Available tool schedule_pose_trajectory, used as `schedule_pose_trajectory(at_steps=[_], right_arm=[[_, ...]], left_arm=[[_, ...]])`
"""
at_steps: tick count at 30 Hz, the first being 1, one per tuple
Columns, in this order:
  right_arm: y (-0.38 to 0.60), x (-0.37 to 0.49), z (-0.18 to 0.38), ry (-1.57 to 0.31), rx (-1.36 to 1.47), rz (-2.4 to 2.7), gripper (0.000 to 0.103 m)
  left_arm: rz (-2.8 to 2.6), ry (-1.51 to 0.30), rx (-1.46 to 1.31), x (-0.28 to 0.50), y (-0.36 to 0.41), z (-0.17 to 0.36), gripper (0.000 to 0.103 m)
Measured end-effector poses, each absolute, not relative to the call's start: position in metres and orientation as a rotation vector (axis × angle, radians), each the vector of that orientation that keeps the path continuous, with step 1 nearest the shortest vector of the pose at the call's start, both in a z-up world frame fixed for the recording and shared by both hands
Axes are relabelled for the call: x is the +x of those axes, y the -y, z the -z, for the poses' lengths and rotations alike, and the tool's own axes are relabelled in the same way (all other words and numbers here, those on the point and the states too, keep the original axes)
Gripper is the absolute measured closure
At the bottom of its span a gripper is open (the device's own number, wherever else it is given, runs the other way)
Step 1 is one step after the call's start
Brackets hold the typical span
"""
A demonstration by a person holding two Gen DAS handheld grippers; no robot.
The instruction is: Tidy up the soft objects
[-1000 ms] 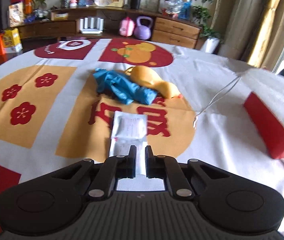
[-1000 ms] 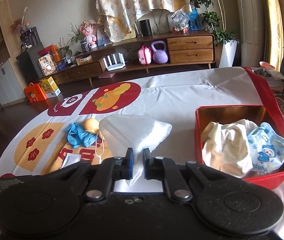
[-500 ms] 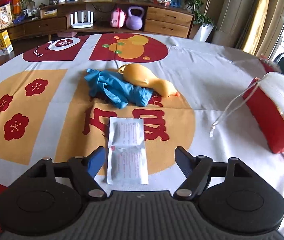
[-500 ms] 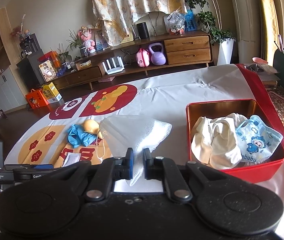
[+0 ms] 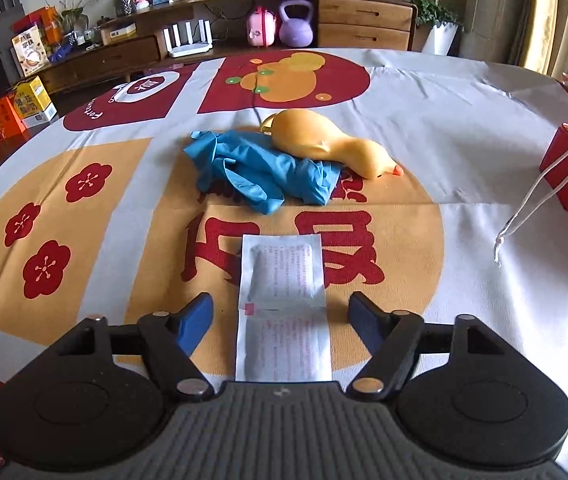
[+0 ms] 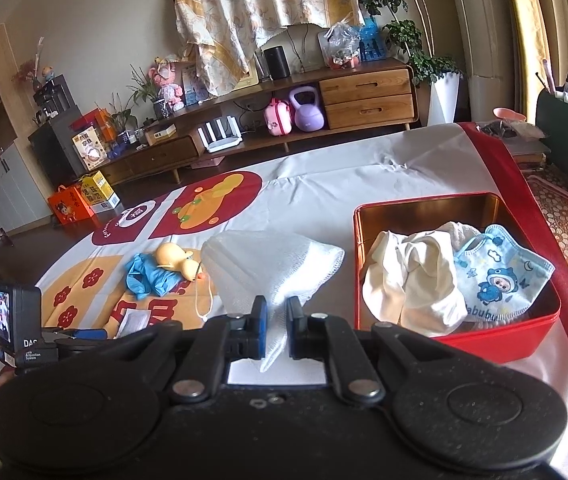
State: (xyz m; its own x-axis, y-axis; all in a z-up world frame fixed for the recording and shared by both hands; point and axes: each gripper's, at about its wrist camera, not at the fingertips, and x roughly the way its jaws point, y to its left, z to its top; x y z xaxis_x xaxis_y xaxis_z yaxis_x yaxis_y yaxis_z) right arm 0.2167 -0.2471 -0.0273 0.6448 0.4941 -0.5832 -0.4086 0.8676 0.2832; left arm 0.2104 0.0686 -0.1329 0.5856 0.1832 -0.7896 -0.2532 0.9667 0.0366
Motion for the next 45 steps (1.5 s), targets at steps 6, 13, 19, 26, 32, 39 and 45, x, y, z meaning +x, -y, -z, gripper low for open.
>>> schedule_pose_trajectory(at_steps=[6, 13, 19, 26, 32, 39, 45], right_arm=[[0.250, 0.219, 0.028, -0.702, 0.134, -0.513, 0.094], [0.255, 0.218, 0.029, -0.701, 0.142, -0.506, 0.094], [0.260, 0.214, 0.027, -0.694, 0.150, -0.497, 0.094], [0.265, 0.211, 0.026, -0.687, 0.159, -0.490, 0.094], [0.270, 0.211, 0.024, -0.683, 0.162, -0.491, 0.094], [0.273, 0.208, 0.023, -0.695, 0.163, -0.479, 0.094], [0.267, 0.205, 0.022, -0.704, 0.147, -0.469, 0.094]], left_arm=[[-0.245, -0.892, -0.107, 0.210, -0.068, 0.132, 0.058], [-0.229, -0.876, -0.110, 0.208, -0.066, 0.131, 0.065], [-0.206, -0.860, -0.122, 0.205, -0.065, 0.129, 0.088], [-0.206, -0.863, -0.137, 0.202, -0.067, 0.128, 0.093], [-0.174, -0.851, -0.159, 0.199, -0.073, 0.114, 0.093], [0.045, -0.911, -0.079, 0.201, -0.080, 0.098, 0.087], [0.224, -0.945, 0.089, 0.195, -0.082, 0.095, 0.013]])
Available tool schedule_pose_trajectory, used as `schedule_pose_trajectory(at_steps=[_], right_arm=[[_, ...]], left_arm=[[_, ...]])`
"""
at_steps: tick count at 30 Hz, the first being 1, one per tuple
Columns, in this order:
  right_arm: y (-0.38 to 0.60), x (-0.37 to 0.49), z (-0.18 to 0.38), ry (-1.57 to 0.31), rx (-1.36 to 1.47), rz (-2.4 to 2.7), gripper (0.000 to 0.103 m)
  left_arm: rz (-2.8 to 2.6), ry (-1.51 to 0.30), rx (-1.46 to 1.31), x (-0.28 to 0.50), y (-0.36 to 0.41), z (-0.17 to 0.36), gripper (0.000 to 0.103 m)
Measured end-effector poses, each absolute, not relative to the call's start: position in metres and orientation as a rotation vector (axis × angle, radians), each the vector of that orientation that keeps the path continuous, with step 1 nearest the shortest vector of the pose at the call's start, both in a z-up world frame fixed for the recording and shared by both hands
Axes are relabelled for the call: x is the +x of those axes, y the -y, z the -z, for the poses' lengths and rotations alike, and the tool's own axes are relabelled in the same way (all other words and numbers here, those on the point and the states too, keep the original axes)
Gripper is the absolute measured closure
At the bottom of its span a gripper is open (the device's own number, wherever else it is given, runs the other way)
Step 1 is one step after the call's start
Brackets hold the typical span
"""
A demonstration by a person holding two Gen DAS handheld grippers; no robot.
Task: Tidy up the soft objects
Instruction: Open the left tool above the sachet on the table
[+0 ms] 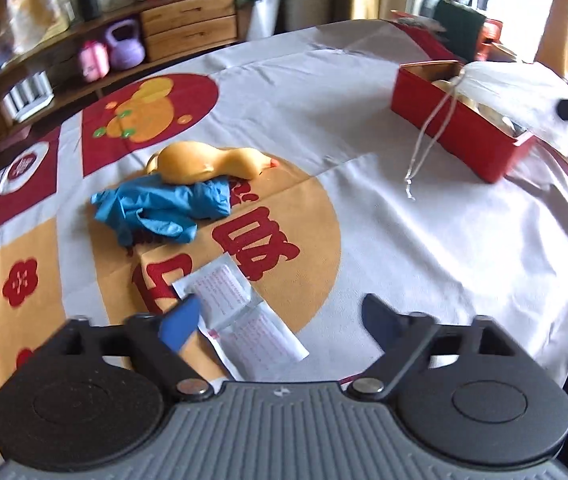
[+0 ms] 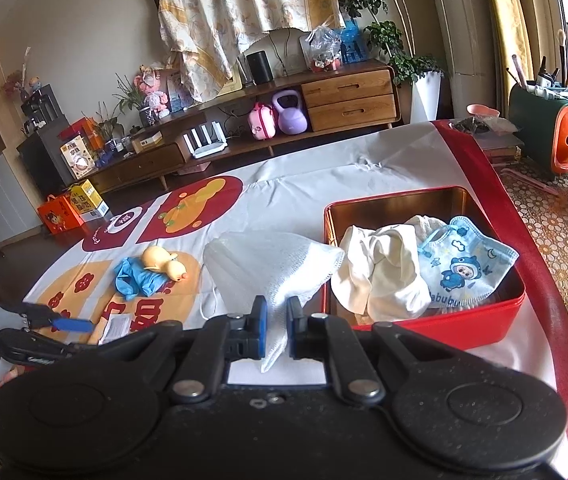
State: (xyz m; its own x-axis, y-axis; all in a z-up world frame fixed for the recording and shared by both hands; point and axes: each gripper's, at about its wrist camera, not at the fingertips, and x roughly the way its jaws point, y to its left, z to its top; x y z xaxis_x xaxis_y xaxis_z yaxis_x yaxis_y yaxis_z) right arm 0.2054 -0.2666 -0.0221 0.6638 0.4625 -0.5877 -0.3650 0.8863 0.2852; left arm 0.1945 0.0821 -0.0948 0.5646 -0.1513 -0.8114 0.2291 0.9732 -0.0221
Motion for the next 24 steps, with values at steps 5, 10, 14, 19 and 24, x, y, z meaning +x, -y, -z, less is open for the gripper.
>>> schedule_pose_trajectory(at_steps=[5, 10, 14, 19, 24], right_arm=[[0.255, 0.204, 0.024, -0.720, 0.130, -0.459, 0.094], [0.244, 0.203, 0.027, -0.740, 0.118, -0.443, 0.094], [0.239, 0.204, 0.030, -0.757, 0.118, -0.427, 0.094], [0.232, 0.210, 0.036, -0.783, 0.126, -0.404, 0.094], [0.228, 0.213, 0.040, -0.798, 0.122, -0.392, 0.094]], left_arm=[[0.367, -0.937, 0.169, 0.195, -0.090, 0.093, 0.013], [0.546, -0.943, 0.372, 0.204, -0.085, 0.096, 0.013], [0.650, -0.980, 0.466, 0.213, -0.090, 0.104, 0.013], [0.715, -0.994, 0.520, 0.225, -0.098, 0.115, 0.013], [0.752, -1.022, 0.552, 0.238, -0.104, 0.124, 0.009]])
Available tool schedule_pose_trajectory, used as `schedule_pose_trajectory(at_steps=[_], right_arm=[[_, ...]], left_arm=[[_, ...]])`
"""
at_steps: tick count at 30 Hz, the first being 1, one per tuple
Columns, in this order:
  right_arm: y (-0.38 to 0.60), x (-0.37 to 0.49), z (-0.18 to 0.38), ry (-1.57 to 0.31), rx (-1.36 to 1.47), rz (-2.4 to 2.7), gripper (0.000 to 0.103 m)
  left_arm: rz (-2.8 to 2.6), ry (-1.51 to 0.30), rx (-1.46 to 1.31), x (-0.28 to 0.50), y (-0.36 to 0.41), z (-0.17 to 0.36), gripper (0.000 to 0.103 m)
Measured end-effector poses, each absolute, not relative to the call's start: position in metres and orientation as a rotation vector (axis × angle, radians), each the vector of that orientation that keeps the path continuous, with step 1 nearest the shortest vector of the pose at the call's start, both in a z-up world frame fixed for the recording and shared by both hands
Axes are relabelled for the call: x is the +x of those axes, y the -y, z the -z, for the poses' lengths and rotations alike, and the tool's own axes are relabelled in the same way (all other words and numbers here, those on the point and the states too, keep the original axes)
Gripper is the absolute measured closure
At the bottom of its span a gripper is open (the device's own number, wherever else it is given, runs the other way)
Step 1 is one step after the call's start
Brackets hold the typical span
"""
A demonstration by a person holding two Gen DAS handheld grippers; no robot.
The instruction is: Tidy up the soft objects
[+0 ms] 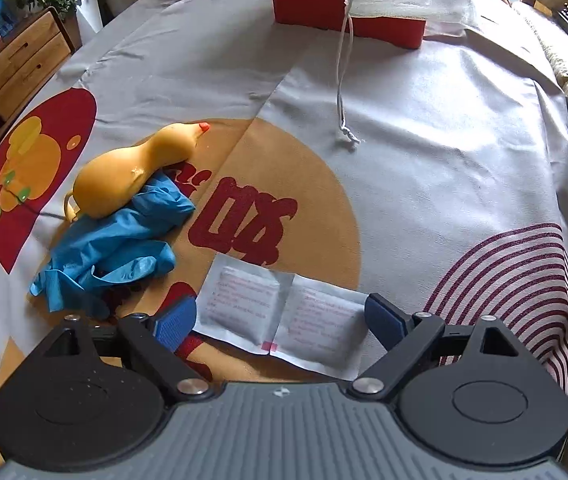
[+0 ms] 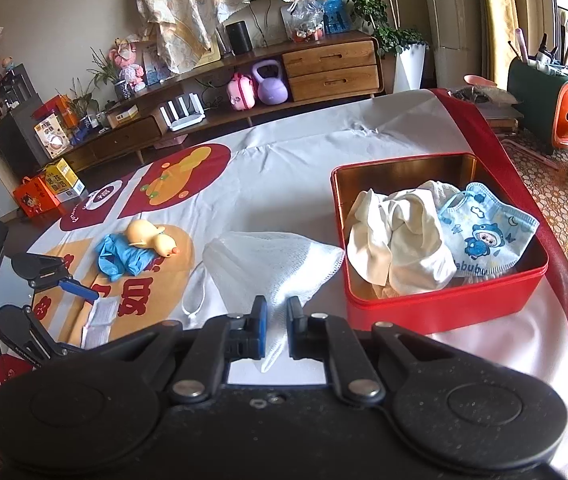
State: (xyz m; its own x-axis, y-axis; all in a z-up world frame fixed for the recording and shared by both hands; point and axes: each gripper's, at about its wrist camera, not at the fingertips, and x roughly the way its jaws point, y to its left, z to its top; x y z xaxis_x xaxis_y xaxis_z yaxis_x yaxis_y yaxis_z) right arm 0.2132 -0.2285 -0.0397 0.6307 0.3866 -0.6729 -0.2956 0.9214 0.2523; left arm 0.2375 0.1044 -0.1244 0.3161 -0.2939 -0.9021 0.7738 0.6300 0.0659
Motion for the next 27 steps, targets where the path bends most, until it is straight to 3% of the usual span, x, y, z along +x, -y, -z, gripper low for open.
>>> schedule_pose_trajectory(at_steps=[10, 15, 18, 20, 23, 27], right_arm=[[0.229, 0.220, 0.041, -0.806, 0.136, -0.375, 0.094], [0.229, 0.220, 0.042, -0.807, 0.137, -0.379, 0.094], [0.230, 0.219, 0.041, -0.803, 0.140, -0.382, 0.094], [0.232, 0.217, 0.039, -0.794, 0.149, -0.383, 0.094], [0.238, 0.215, 0.034, -0.779, 0.160, -0.383, 0.094], [0.246, 0.211, 0.030, -0.760, 0.172, -0.384, 0.094]], left_arm=[[0.803, -1.017, 0.493, 0.247, -0.116, 0.133, 0.006], [0.773, -1.005, 0.456, 0.245, -0.117, 0.132, 0.018], [0.735, -0.992, 0.423, 0.244, -0.117, 0.130, 0.035], [0.722, -0.990, 0.417, 0.243, -0.115, 0.129, 0.060], [0.705, -0.982, 0.403, 0.239, -0.110, 0.125, 0.081], [0.636, -0.982, 0.383, 0.236, -0.102, 0.122, 0.094]])
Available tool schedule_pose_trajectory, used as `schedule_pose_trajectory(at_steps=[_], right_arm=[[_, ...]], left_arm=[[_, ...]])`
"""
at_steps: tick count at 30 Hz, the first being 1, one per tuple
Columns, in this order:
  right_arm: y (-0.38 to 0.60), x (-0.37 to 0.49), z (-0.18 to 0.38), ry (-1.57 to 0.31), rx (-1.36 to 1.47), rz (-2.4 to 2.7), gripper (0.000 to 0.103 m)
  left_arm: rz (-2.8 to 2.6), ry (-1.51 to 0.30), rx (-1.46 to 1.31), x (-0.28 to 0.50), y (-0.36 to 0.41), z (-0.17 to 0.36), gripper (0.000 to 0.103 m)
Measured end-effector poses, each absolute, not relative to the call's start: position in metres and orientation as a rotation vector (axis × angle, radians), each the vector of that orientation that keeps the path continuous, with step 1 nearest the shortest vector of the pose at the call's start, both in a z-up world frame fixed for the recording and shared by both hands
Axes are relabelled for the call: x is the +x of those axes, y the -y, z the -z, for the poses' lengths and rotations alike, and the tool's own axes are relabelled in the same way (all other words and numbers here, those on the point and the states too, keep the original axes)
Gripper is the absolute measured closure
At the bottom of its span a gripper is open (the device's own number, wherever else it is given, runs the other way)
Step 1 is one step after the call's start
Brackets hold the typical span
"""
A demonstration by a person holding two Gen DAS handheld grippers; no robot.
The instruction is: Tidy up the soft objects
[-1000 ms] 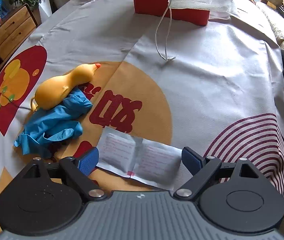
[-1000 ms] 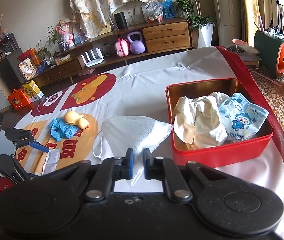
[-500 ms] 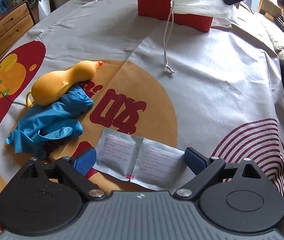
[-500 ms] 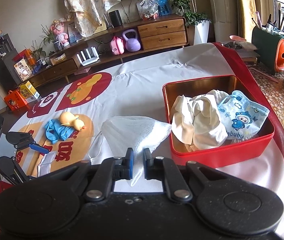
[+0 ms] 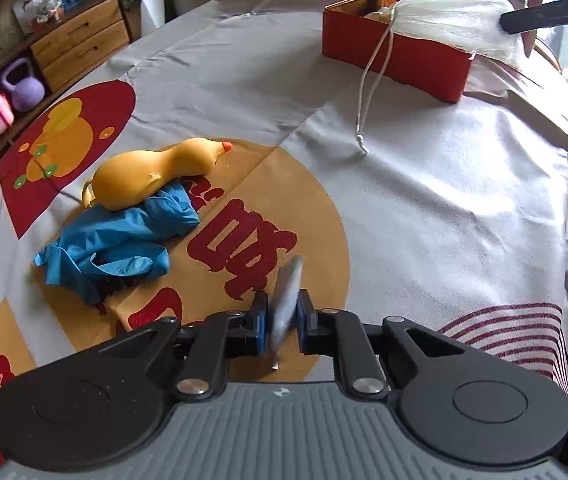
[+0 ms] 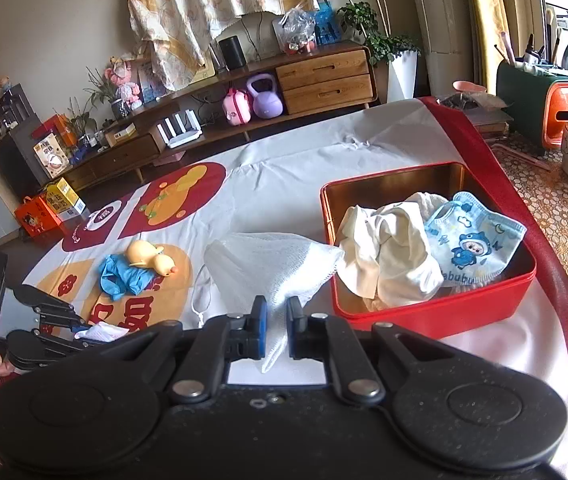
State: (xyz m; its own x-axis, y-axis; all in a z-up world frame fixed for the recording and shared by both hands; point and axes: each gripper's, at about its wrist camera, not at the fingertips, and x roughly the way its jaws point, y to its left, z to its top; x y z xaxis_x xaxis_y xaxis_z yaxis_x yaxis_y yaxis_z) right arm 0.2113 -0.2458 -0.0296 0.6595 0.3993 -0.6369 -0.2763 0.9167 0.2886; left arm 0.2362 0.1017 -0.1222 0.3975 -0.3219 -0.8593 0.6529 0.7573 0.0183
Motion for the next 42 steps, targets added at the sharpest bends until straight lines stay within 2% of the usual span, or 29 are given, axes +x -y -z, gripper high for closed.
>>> schedule_pose_trajectory(at_steps=[10, 19, 31, 42], right_arm=[[0.278, 0.204, 0.019, -0.711, 0.217, -0.368, 0.094], [0.322, 0.200, 0.006, -0.650, 0.249, -0.345, 0.094], [0.367, 0.214, -0.001, -0.601, 0.271, -0.289, 0.094], [0.399, 0.245, 0.006, -0.577, 0.297, -0.209, 0.094]], left_arm=[[0.405, -0.970, 0.301, 0.230, -0.067, 0.117, 0.095], [0.387, -0.901, 0.207, 0.229, -0.018, 0.082, 0.095], [0.443, -0.831, 0.172, 0.248, 0.071, 0.034, 0.095], [0.491, -0.806, 0.174, 0.284, 0.158, 0.026, 0.095]])
